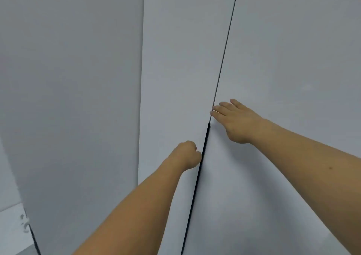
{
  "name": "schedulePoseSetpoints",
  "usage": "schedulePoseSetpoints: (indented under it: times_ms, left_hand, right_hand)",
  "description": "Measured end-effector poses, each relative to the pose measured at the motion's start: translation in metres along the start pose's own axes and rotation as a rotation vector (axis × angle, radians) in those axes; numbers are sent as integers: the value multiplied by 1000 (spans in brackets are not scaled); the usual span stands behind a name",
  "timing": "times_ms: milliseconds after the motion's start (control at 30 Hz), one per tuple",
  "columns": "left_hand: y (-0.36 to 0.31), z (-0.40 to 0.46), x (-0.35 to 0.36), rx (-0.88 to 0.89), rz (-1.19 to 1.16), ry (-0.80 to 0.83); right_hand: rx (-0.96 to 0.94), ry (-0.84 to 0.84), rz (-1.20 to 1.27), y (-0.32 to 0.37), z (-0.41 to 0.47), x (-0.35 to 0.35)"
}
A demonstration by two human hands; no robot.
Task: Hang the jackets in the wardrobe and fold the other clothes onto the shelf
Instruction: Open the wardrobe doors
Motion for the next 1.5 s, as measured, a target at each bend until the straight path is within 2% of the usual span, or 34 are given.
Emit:
schedulePoseSetpoints:
  times_ms: [167,400,667,767,867,933,1233,1500]
  left_hand:
    - [3,56,25,-1,18,-69]
    - [-6,90,47,118,199,-199]
    - [2,81,58,48,157,-260]
    - [9,71,59,2,-15,-240]
    - [16,46,65,-16,-326,-228]
    - [21,23,68,-10,-397,-256]
    - [28,-82,56,-78,-280,-243]
    - [10,-207,67,-108,-314,-300]
  right_hand:
    - [-39,-17,-69,6,46,23]
    - [-94,-78,-115,2,58,50]
    - [-113,-105,-50,10,48,48]
    - [-121,-141,-36,18,41,39]
    - [-159,-162,-22,28,29,23]
    - [-173,-173,-14,36,18,12]
    - [-221,-209,40,87,-55,-43]
    - [-250,-371,72,122,-156,-74]
Point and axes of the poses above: each hand's wrist, its own z-axis towards the middle knuckle, its own x-axis out of the palm, y = z × x, the point moved 3 cm from there along z, towards the middle knuckle, and after that the axes turned 2 degrees about z, right-handed, at the moved point
